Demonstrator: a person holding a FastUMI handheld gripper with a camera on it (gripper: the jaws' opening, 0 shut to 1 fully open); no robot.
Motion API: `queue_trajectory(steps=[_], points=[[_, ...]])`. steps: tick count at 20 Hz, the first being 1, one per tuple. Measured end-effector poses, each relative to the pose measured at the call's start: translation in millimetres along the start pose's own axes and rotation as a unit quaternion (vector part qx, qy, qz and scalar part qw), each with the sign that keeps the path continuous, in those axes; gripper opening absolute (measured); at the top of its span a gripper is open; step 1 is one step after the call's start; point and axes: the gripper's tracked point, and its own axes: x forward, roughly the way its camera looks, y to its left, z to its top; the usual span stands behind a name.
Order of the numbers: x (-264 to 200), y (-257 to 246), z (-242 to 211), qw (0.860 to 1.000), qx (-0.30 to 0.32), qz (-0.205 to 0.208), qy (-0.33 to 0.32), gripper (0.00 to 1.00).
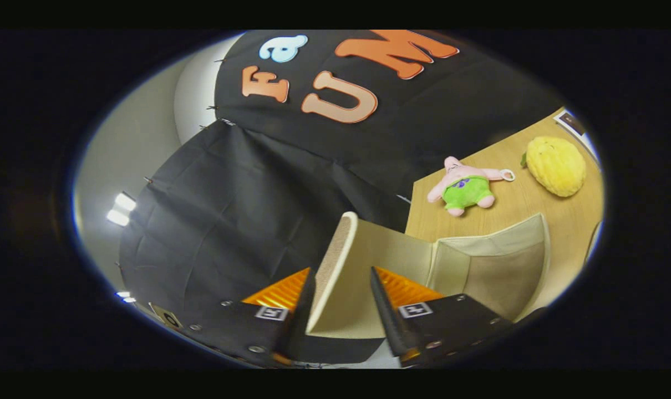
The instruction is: Open the storage box then place both shoes into the box .Put the left shoe in first, then the right shoe, with the right side of both shoes facing outward in a uniform manner.
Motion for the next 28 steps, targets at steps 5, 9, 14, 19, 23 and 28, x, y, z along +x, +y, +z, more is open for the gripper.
queue_trajectory(steps=[5, 9, 14, 19, 23, 28], points=[[-23.1, -23.1, 15.4, 0.998, -0.032, -0.039, -0.027, 0.96], [-50.8, -53.0, 29.6, 0.995, -0.049, -0.074, -0.053, 0.97], [-102.5, -102.9, 58.1, 0.983, -0.072, -0.138, -0.099, 0.98], [-166.3, -155.5, 82.4, 0.962, -0.087, -0.208, -0.152, 0.98], [-217.9, -210.9, 84.2, 0.936, -0.109, -0.283, -0.179, 0.98], [-265.4, -275.0, 63.7, 0.906, -0.123, -0.366, -0.176, 0.98]])
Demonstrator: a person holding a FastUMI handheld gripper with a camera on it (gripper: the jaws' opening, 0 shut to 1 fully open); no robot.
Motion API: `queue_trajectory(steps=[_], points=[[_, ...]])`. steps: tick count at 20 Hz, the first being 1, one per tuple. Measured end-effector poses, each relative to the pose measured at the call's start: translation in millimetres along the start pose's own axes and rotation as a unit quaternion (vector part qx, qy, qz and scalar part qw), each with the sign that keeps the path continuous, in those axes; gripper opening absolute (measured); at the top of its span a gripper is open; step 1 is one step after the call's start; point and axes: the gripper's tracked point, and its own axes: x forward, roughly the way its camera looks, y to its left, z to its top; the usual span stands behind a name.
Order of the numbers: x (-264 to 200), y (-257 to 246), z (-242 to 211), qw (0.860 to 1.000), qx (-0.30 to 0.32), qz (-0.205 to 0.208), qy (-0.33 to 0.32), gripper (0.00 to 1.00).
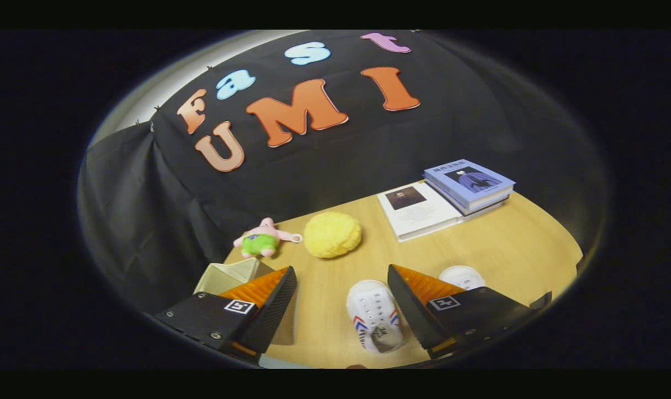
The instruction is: Open the storage box then place both shoes into the box .Put the left shoe in first, then the right shoe, with the right side of both shoes facing outward in a uniform manner.
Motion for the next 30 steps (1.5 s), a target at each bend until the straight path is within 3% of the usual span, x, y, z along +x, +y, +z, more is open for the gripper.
queue_trajectory(steps=[5, 13, 21, 27, 29, 30], points=[[3.4, -45.2, -35.0, 0.997, -0.06, -0.056, 0.006, 0.98], [21.9, -62.6, -105.7, 0.991, -0.092, -0.061, 0.073, 0.97], [40.5, -73.4, -164.8, 0.982, -0.1, -0.07, 0.146, 0.78], [49.8, -64.9, -182.6, 0.98, -0.073, -0.047, 0.178, 0.65], [50.2, -59.3, -183.4, 0.98, -0.054, -0.035, 0.187, 0.58], [50.3, -55.8, -184.5, 0.981, -0.041, -0.028, 0.19, 0.46]])
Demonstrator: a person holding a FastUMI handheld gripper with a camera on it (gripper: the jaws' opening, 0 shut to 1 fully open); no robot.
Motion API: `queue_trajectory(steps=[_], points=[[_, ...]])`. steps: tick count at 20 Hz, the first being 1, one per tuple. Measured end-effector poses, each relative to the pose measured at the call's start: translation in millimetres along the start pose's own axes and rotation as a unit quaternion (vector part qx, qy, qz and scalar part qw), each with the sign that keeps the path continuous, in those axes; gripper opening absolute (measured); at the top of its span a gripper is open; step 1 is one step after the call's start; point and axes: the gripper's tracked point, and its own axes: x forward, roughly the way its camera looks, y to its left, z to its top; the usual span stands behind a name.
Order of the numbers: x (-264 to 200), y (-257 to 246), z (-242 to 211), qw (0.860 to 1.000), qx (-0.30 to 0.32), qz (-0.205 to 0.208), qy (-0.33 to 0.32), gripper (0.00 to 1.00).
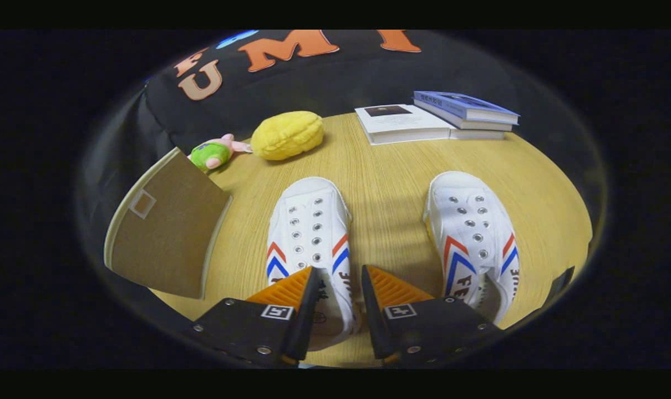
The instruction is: Open the storage box then place both shoes into the box .Put the left shoe in first, then the right shoe, with the right side of both shoes facing outward in a uniform manner.
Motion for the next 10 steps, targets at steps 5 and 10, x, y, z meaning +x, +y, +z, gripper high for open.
queue_trajectory(steps=[5, 10], points=[[-0.6, 0.1, 0.8, 0.999, 0.043, 0.013, -0.008, 0.04], [-12.2, 12.0, 16.3, 0.996, 0.08, 0.028, -0.034, 0.0]])
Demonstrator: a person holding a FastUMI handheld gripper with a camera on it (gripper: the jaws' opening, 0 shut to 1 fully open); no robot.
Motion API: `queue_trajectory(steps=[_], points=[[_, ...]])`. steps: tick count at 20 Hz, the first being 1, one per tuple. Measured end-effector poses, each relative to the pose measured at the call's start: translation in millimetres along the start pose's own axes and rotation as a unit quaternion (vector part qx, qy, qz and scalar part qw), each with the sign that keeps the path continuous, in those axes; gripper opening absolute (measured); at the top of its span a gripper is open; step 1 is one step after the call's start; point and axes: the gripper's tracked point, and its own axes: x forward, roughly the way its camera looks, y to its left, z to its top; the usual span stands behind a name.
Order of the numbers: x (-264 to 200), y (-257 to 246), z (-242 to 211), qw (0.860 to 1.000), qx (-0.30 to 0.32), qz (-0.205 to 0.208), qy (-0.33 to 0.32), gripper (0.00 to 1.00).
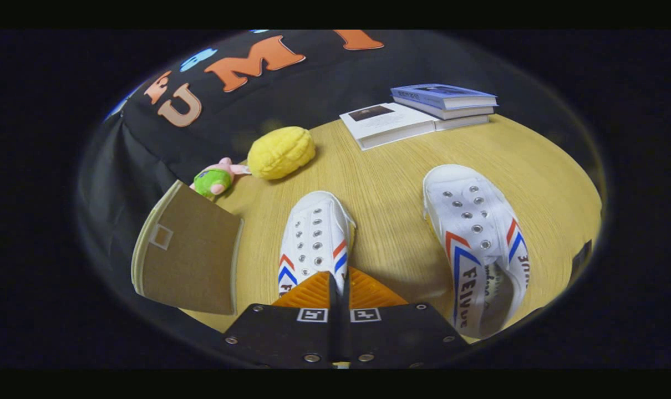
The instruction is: Open the storage box then place both shoes into the box .Put the left shoe in first, then the right shoe, with the right side of both shoes facing outward in a uniform manner.
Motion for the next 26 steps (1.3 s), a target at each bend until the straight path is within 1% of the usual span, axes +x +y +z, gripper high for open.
queue_trajectory(steps=[3, 6, 11, 18, 22, 26], points=[[-10.1, 18.6, 9.9, 1.0, 0.01, 0.019, -0.01, 0.0], [-20.5, 34.7, 28.4, 0.999, 0.02, 0.036, -0.035, 0.0], [-43.7, 72.9, 62.1, 0.995, 0.021, 0.066, -0.066, 0.0], [-78.0, 147.8, 105.2, 0.986, 0.01, 0.123, -0.109, 0.0], [-84.8, 193.5, 110.8, 0.983, -0.01, 0.142, -0.119, 0.0], [-79.0, 237.9, 100.8, 0.98, -0.038, 0.161, -0.112, 0.0]])
